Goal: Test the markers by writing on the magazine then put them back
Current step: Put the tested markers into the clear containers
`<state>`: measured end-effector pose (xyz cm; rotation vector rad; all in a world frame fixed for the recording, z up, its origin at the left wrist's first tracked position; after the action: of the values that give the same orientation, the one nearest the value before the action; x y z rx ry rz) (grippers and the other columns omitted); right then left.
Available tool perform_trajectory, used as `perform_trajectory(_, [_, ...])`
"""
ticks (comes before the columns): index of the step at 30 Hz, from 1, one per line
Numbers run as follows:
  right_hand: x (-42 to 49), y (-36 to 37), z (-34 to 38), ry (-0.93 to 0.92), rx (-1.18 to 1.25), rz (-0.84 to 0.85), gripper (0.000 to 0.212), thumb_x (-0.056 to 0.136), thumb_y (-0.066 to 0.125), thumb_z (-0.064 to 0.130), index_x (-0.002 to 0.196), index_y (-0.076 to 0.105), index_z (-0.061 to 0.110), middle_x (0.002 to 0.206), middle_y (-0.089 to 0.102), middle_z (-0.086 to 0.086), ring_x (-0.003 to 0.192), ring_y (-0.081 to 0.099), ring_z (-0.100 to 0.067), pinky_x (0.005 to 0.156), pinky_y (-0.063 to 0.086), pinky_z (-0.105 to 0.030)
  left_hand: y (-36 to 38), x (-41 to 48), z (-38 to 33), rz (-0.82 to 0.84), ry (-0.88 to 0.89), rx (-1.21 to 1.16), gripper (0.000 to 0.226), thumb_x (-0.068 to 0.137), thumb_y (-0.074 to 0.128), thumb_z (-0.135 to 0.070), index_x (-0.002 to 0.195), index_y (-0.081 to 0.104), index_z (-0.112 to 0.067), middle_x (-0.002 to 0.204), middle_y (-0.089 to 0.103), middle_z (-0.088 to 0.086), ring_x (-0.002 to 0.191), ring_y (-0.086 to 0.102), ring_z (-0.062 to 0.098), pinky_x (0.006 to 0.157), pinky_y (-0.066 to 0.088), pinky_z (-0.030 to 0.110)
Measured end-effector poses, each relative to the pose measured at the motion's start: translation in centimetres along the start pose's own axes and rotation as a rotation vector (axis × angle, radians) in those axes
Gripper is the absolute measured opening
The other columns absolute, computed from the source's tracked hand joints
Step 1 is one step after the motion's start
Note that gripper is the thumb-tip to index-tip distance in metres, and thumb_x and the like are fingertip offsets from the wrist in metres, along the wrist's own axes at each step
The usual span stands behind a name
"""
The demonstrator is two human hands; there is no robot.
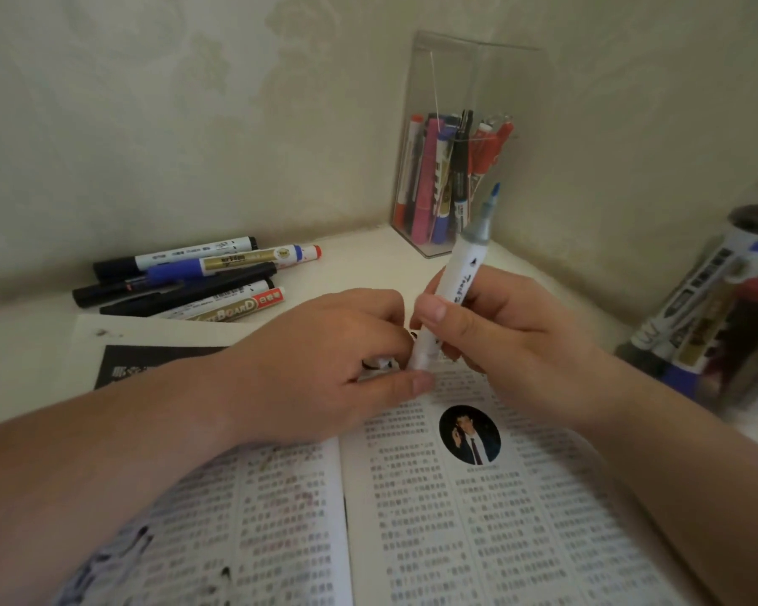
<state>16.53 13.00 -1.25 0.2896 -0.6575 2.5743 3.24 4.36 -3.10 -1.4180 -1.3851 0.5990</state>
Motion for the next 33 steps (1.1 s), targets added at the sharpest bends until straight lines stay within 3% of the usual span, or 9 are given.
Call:
perform_trajectory(5, [0.1, 0.3, -0.6, 0.059, -0.222, 0.04, 0.03, 0.096, 0.058, 0.038, 0.087, 0.067, 0.011, 0.08, 0.068, -0.007, 0.074, 0.064, -0.03, 0.071, 0.053, -0.052, 0.0, -0.2, 0.4, -0.003, -0.01, 0.024, 0.036, 0.094, 0.047, -0.061, 0.091, 0.068, -0.032, 0.088, 0.05, -0.014, 0.088, 0.053, 0.003, 0.073, 0.041, 0.015])
perform_trajectory(7, [0.1, 0.3, -0.5, 0.052, -0.249, 0.019, 0.035, 0.093, 0.058, 0.046, 0.088, 0.068, 0.013, 0.082, 0.068, -0.012, 0.076, 0.064, -0.035, 0.071, 0.052, -0.056, -0.4, -0.3, 0.5, -0.042, -0.023, 0.03, 0.023, 0.091, 0.054, -0.058, 0.086, 0.061, -0.036, 0.084, 0.048, -0.015, 0.085, 0.052, 0.001, 0.068, 0.038, 0.015])
perform_trajectory(10, [-0.1, 0.3, -0.2, 0.039, -0.29, -0.012, 0.038, 0.089, 0.059, 0.052, 0.087, 0.069, 0.016, 0.08, 0.07, -0.01, 0.075, 0.065, -0.033, 0.069, 0.053, -0.055, -1.2, -0.8, 0.8, -0.091, -0.039, -0.064, 0.003, 0.089, 0.052, -0.036, 0.09, 0.055, -0.037, 0.085, 0.051, -0.014, 0.084, 0.053, 0.005, 0.069, 0.039, 0.021])
perform_trajectory(13, [-0.2, 0.7, -0.2, 0.053, -0.321, 0.006, 0.044, 0.089, 0.06, 0.054, 0.088, 0.07, 0.011, 0.084, 0.071, -0.014, 0.078, 0.068, -0.035, 0.071, 0.055, -0.053, -1.7, -1.3, 1.7, -0.16, -0.173, -0.354, 0.011, 0.09, 0.043, -0.024, 0.093, 0.053, -0.028, 0.077, 0.05, -0.002, 0.068, 0.046, 0.007, 0.062, 0.038, 0.024])
perform_trajectory(19, [-0.6, 1.2, -0.1, 0.125, -0.349, 0.016, 0.021, 0.091, 0.06, 0.048, 0.08, 0.064, 0.031, 0.08, 0.068, 0.005, 0.067, 0.061, -0.011, 0.062, 0.051, -0.027, -2.5, -1.6, 2.7, -0.455, -0.286, -0.58, 0.016, 0.095, 0.048, -0.017, 0.088, 0.053, -0.03, 0.082, 0.051, 0.019, 0.07, 0.045, 0.029, 0.068, 0.04, 0.045])
perform_trajectory(21, [-0.5, 1.5, -0.1, 0.129, -0.388, 0.03, 0.03, 0.088, 0.049, 0.058, 0.084, 0.062, 0.031, 0.083, 0.067, 0.013, 0.073, 0.062, -0.006, 0.065, 0.05, -0.02, -2.3, -1.6, 2.8, -0.476, -0.333, -0.61, 0.019, 0.1, 0.048, -0.02, 0.09, 0.055, -0.034, 0.082, 0.055, 0.02, 0.069, 0.049, 0.024, 0.067, 0.041, 0.041])
perform_trajectory(26, [0.1, -0.8, -0.1, 0.121, -0.202, -0.188, 0.035, 0.095, 0.047, 0.057, 0.093, 0.059, 0.024, 0.069, 0.067, 0.0, 0.061, 0.058, -0.012, 0.064, 0.049, -0.03, -1.8, -1.0, 4.1, -0.574, -0.41, -0.934, 0.011, 0.087, 0.063, -0.029, 0.085, 0.071, -0.036, 0.075, 0.062, 0.0, 0.071, 0.055, 0.015, 0.078, 0.045, 0.039])
perform_trajectory(29, [-0.2, -1.8, -0.3, 0.166, -0.127, -0.132, 0.025, 0.089, 0.051, 0.057, 0.105, 0.055, 0.038, 0.055, 0.053, -0.002, 0.047, 0.041, -0.014, 0.05, 0.037, -0.032, -1.6, -0.8, 4.4, -0.598, -0.416, -1.103, 0.005, 0.086, 0.075, -0.023, 0.084, 0.077, -0.026, 0.076, 0.062, 0.001, 0.068, 0.055, 0.013, 0.074, 0.046, 0.036])
perform_trajectory(33, [-0.6, -1.9, -0.9, 0.251, -0.053, -0.013, 0.029, 0.082, 0.059, 0.051, 0.103, 0.066, 0.031, 0.052, 0.04, -0.004, 0.047, 0.029, -0.02, 0.045, 0.025, -0.028, -1.6, -0.6, 4.5, -0.667, -0.408, -1.24, 0.012, 0.083, 0.068, -0.026, 0.082, 0.074, -0.016, 0.073, 0.059, 0.003, 0.065, 0.052, 0.013, 0.068, 0.046, 0.031])
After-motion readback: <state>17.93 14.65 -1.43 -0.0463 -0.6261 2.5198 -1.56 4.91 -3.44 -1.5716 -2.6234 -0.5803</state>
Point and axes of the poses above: each hand's wrist, its own x-axis towards the middle knuckle, its own y-axis out of the palm, z = x × y, the point moved 4 cm from there along x, towards the middle knuckle
